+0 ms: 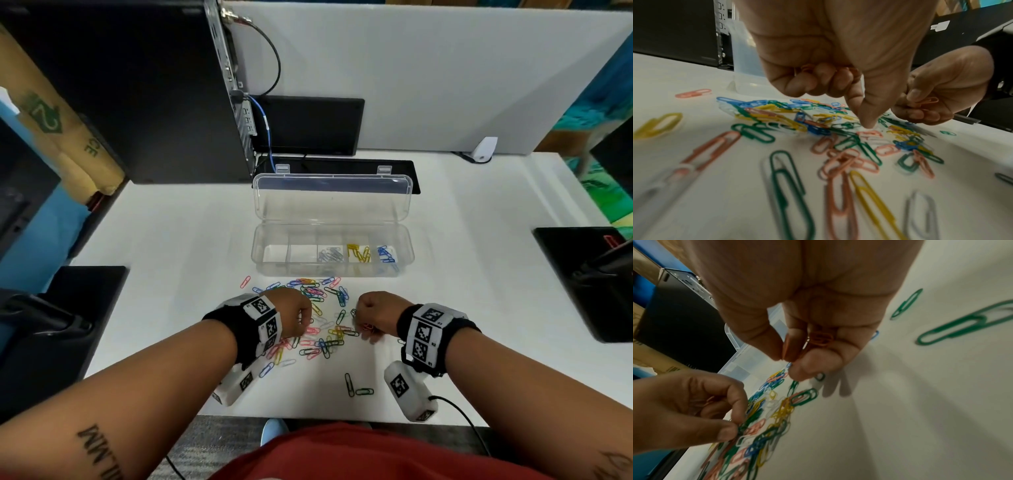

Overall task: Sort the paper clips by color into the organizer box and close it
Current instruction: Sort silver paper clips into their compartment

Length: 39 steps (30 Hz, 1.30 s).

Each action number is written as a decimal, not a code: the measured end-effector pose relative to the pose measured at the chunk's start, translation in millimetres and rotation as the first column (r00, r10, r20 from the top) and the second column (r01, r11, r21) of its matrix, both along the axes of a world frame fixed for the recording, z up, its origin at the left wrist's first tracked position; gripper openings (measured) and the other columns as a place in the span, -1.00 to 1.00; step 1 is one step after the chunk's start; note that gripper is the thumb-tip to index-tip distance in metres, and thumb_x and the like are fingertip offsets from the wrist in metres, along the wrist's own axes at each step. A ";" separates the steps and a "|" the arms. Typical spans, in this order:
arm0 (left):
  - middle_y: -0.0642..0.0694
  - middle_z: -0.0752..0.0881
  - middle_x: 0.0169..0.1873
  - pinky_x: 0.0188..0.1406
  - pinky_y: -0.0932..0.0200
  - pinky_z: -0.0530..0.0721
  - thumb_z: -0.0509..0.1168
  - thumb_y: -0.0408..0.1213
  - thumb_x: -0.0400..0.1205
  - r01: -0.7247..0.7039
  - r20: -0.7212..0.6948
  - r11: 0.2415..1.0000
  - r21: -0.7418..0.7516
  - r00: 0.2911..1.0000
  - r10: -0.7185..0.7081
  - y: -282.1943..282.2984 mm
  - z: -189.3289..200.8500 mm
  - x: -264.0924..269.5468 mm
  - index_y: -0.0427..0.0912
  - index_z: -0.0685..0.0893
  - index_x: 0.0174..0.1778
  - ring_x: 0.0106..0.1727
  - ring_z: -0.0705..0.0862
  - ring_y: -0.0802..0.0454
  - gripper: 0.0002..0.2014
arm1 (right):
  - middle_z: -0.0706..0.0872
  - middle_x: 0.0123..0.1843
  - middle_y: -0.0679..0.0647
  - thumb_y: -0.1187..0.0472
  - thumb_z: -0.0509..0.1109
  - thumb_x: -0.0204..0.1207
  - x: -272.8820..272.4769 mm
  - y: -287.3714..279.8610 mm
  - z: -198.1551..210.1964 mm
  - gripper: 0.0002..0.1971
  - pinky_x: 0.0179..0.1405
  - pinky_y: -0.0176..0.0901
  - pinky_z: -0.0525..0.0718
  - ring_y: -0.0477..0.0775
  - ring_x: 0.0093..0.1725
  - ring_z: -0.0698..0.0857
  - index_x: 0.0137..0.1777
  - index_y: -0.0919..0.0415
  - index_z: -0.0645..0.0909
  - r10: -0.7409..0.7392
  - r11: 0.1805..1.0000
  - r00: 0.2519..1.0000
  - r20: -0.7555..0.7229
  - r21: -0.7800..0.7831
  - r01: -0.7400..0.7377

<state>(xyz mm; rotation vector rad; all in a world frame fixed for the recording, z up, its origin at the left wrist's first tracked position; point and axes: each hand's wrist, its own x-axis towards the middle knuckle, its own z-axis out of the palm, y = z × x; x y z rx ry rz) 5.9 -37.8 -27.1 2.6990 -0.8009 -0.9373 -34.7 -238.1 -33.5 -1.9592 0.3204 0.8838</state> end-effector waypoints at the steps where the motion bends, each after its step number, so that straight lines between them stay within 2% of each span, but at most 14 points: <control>1: 0.06 0.71 -0.03 -0.07 0.35 0.46 0.35 -0.22 0.52 0.000 0.003 1.000 0.022 1.000 0.000 -0.2 0.1 -0.1 -0.01 0.70 -0.05 0.02 0.64 0.11 -0.88 | 0.67 -0.23 0.25 0.36 0.21 0.53 0.3 0.6 -0.3 -0.77 -0.38 -0.14 0.64 0.13 -0.35 0.63 -0.37 0.20 0.42 0.002 1.000 1.000 0.004 -0.002 -0.002; 5: 0.05 0.67 0.19 0.17 0.18 0.57 0.37 -0.15 0.54 0.046 0.015 0.996 0.072 0.999 -0.047 -3.0 -1.0 -0.9 -0.02 0.66 0.15 0.21 0.64 0.03 -0.74 | 0.69 -0.24 0.24 0.37 0.22 0.50 0.9 2.5 -2.0 -0.79 -0.38 -0.14 0.65 0.12 -0.36 0.64 -0.35 0.19 0.41 0.009 1.000 1.000 0.017 -0.020 -0.008; 10: 0.04 0.65 0.20 0.13 0.17 0.54 0.34 -0.08 0.55 0.136 0.028 0.985 0.103 0.990 -0.140 -11.7 -0.3 0.0 0.02 0.63 0.17 0.20 0.62 0.00 -0.72 | 0.70 -0.19 0.29 0.36 0.22 0.50 0.6 2.0 -3.2 -0.81 -0.32 -0.08 0.66 0.22 -0.27 0.66 -0.35 0.19 0.43 0.018 0.999 1.000 0.011 -0.033 -0.017; 17: 0.01 0.70 0.08 -0.12 0.24 0.46 0.36 -0.16 0.55 0.176 -0.015 0.967 0.184 0.984 -0.177 -26.3 2.5 2.1 -0.02 0.67 0.02 -0.04 0.58 0.02 -0.85 | 0.73 -0.24 0.21 0.34 0.26 0.48 -0.4 1.7 -3.8 -0.84 -0.28 -0.10 0.66 0.17 -0.29 0.66 -0.31 0.17 0.44 0.031 0.998 0.999 0.012 -0.060 -0.030; 19: 0.06 0.68 -0.12 -0.25 0.28 0.45 0.37 -0.19 0.53 0.163 -0.035 0.967 0.196 0.987 -0.159 -28.0 0.5 3.3 0.03 0.61 -0.22 -0.11 0.53 0.07 -0.94 | 0.71 -0.32 0.15 0.35 0.26 0.49 0.3 2.0 -3.6 -0.84 -0.33 -0.16 0.67 0.09 -0.37 0.65 -0.30 0.18 0.45 0.028 0.999 1.000 0.010 -0.047 -0.027; 20: 0.10 0.63 -0.24 -0.32 0.29 0.44 0.37 -0.21 0.53 0.153 -0.041 0.967 0.202 0.988 -0.147 -28.3 -1.4 3.8 0.03 0.54 -0.33 -0.13 0.53 0.08 -0.84 | 0.70 -0.34 0.12 0.36 0.25 0.50 0.7 2.1 -3.6 -0.84 -0.36 -0.20 0.67 0.04 -0.40 0.65 -0.30 0.18 0.44 0.022 0.999 1.000 0.008 -0.037 -0.021; 22: 0.10 0.58 -0.29 -0.27 0.29 0.46 0.36 -0.22 0.52 0.152 -0.050 0.968 0.199 0.988 -0.145 -27.8 -1.6 4.4 0.03 0.45 -0.43 -0.15 0.53 0.08 -0.75 | 0.69 -0.33 0.11 0.38 0.23 0.53 2.1 1.8 -3.0 -0.83 -0.40 -0.24 0.68 0.00 -0.39 0.65 -0.28 0.20 0.45 0.006 1.000 1.000 0.000 -0.009 -0.006; 24: 0.08 0.60 -0.22 -0.16 0.27 0.48 0.32 -0.26 0.53 0.154 -0.061 0.970 0.190 0.988 -0.145 -26.1 0.1 4.1 0.03 0.52 -0.37 -0.15 0.54 0.08 -0.81 | 0.67 -0.32 0.12 0.40 0.19 0.56 3.6 0.6 -2.3 -0.81 -0.43 -0.25 0.67 0.01 -0.38 0.64 -0.26 0.20 0.49 -0.021 1.000 0.999 -0.024 0.016 0.021; 26: 0.07 0.62 -0.20 -0.09 0.23 0.55 0.30 -0.27 0.54 0.124 -0.084 0.981 0.152 0.990 -0.112 -22.9 0.6 4.6 0.00 0.65 -0.20 -0.12 0.57 0.08 -0.94 | 0.64 -0.32 0.16 0.44 0.12 0.58 5.7 -0.2 -1.8 -0.77 -0.44 -0.24 0.65 0.03 -0.39 0.61 -0.22 0.20 0.53 -0.077 0.996 0.994 -0.075 0.048 0.081; 29: 0.05 0.69 -0.13 0.05 0.23 0.58 0.33 -0.19 0.54 0.039 -0.079 0.996 0.077 0.996 -0.033 -17.4 -1.1 6.2 -0.08 0.72 -0.06 -0.01 0.65 0.06 -0.88 | 0.56 -0.36 0.16 0.46 0.06 0.57 8.2 0.2 1.6 -0.72 -0.46 -0.23 0.55 0.04 -0.41 0.55 -0.24 0.28 0.55 -0.136 0.984 0.976 -0.168 0.093 0.153; 31: 0.05 0.73 -0.08 0.13 0.21 0.61 0.36 -0.18 0.53 -0.036 -0.096 0.999 0.016 0.995 0.037 -13.5 1.6 8.5 0.00 0.68 -0.21 0.05 0.68 0.07 -0.97 | 0.51 -0.39 0.15 0.41 0.09 0.58 9.5 1.3 3.5 -0.76 -0.48 -0.22 0.47 0.04 -0.44 0.50 -0.27 0.31 0.52 -0.164 0.972 0.960 -0.227 0.127 0.196; 33: 0.10 0.69 -0.18 0.11 0.19 0.60 0.38 -0.18 0.52 -0.103 -0.125 0.994 -0.044 0.987 0.097 -8.4 6.2 11.6 0.07 0.54 -0.38 -0.06 0.64 0.13 -0.81 | 0.47 -0.41 0.12 0.34 0.15 0.58 10.8 1.9 2.9 -0.75 -0.49 -0.23 0.38 0.02 -0.46 0.45 -0.33 0.26 0.48 -0.129 0.981 0.963 -0.238 0.112 0.159; 36: 0.16 0.62 -0.29 0.01 0.20 0.58 0.42 -0.21 0.50 -0.212 -0.168 0.971 -0.111 0.967 0.192 -1.5 18.8 14.3 0.07 0.52 -0.40 -0.19 0.57 0.19 -0.77 | 0.49 -0.46 0.08 0.25 0.33 0.54 12.6 2.6 0.6 -0.74 -0.52 -0.24 0.39 0.00 -0.47 0.43 -0.40 0.19 0.47 -0.041 0.999 0.986 -0.159 0.019 0.044; 39: 0.12 0.68 -0.25 0.04 0.16 0.62 0.44 -0.28 0.49 -0.313 -0.239 0.929 -0.196 0.934 0.264 3.2 25.6 15.3 0.05 0.56 -0.36 -0.11 0.65 0.12 -0.79 | 0.44 -0.46 0.10 0.25 0.24 0.61 13.5 6.3 1.7 -0.73 -0.53 -0.23 0.39 0.01 -0.49 0.40 -0.35 0.24 0.49 -0.114 0.986 0.975 -0.189 0.096 0.134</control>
